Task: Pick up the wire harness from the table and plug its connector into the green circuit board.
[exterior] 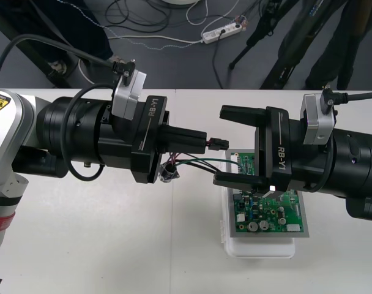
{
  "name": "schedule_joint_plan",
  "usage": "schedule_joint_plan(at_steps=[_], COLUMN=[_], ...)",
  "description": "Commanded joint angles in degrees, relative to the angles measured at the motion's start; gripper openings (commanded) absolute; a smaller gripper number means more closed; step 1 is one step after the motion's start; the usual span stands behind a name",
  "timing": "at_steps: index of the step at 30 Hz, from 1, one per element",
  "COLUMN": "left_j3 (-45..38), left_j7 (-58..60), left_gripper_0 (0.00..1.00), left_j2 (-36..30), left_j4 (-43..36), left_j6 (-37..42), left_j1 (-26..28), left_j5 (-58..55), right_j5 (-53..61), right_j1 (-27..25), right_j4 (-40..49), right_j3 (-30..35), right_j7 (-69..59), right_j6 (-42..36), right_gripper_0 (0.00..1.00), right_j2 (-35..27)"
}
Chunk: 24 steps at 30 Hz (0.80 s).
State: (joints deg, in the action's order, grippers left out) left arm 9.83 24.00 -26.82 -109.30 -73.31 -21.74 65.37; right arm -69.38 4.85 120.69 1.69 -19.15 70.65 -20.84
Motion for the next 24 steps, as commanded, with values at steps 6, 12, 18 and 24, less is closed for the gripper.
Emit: schedule_joint_plan(at_steps=[6, 12, 18, 24], left_j3=[0.54, -0.16, -1.48, -2.8], left_j7=[2.71, 2.1, 1.66, 1.22], left_gripper_0=[0.0, 0.0, 0.0, 0.0], left_j2=[-3.24, -3.5, -3.5, -3.24], left_j4=[-0.3, -0.3, -0.3, -0.3], left_j6=[2.47, 2.47, 1.06, -0.35], left_j1=[0.03, 1.97, 3.73, 5.57], left_j5=[-0.86, -0.86, -0.86, -1.48], right_j5=[-1.02, -1.2, -1.9, -4.1], right_j1=[0.07, 0.16, 0.16, 0.6], right_j4=[2.09, 2.18, 2.09, 2.09], right_j3=[4.29, 5.52, 6.05, 7.1], right_j7=[-0.53, -1.41, -2.91, -4.49], right_j6=[4.5, 5.91, 6.52, 8.37], right_gripper_0=[1.0, 1.0, 1.0, 1.0], right_j2=[0.36, -0.87, -3.42, -7.55])
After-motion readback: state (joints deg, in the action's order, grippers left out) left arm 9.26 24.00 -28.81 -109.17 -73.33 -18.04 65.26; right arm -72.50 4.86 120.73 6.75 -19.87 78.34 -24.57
